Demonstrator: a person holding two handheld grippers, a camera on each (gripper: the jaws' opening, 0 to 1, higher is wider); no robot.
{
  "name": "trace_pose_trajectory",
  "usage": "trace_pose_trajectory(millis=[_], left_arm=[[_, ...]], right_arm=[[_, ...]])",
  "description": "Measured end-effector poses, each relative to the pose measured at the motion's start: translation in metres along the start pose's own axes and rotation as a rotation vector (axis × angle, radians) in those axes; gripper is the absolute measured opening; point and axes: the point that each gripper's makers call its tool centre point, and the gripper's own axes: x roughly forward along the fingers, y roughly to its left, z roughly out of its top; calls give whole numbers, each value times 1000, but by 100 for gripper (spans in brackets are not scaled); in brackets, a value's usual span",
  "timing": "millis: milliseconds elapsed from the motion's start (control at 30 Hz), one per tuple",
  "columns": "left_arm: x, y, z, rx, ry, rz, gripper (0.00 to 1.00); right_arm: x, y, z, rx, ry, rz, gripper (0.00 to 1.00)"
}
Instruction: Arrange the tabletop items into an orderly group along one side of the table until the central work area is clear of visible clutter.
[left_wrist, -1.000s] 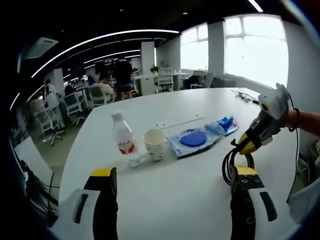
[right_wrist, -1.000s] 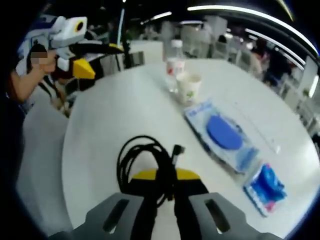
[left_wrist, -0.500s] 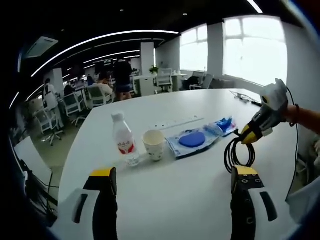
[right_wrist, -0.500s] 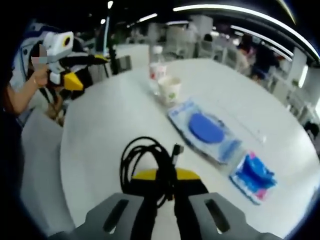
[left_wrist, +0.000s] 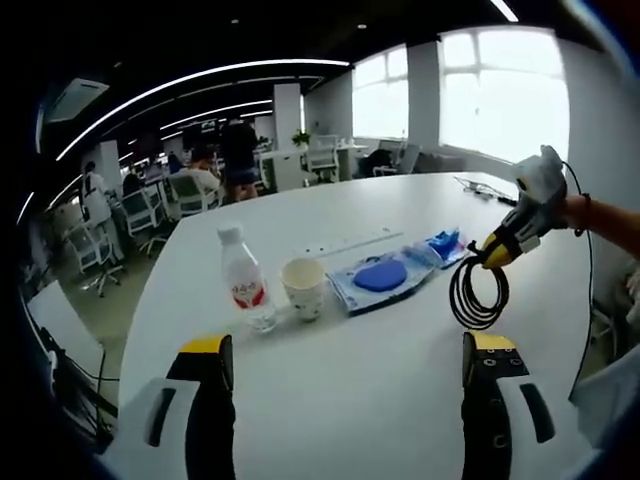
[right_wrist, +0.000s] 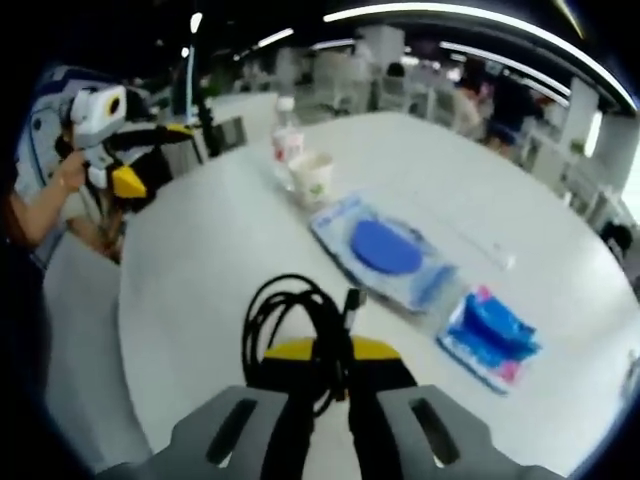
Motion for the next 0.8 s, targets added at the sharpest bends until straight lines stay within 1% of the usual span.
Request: trace_pose_trajectory(millis=[100,233,400,433,500,533,633,733,800], left_arm=[[1,3,-3,2,10,5,95],[0,4,-3,2,9,6,95],[0,5,-3,4,11,11,95],[0,5,-3,5,11,10,95],[0,5,-3,10,12,12,95],[0,5,-3,14,12,12,95],[1,4,-3,29,17,11,95],[1,4,-2,28,10,15,95],[1,4,-2,30,2,17,94]], right_arm=[[0,-4,-2,15,0,9,6],[2,-10,-7,36,11,9,6],[8,-20,-18,54,43,9,6],[10,-24,-20,52,50,5,7],[12,-29,-22,42,39,6,7],[13,-31,-23,50,40,5,7],[16,-37,-27,40,50,-5,7],[21,-41,-33,24,73,-9,7],[24,-43,-34,21,77,-8,7]])
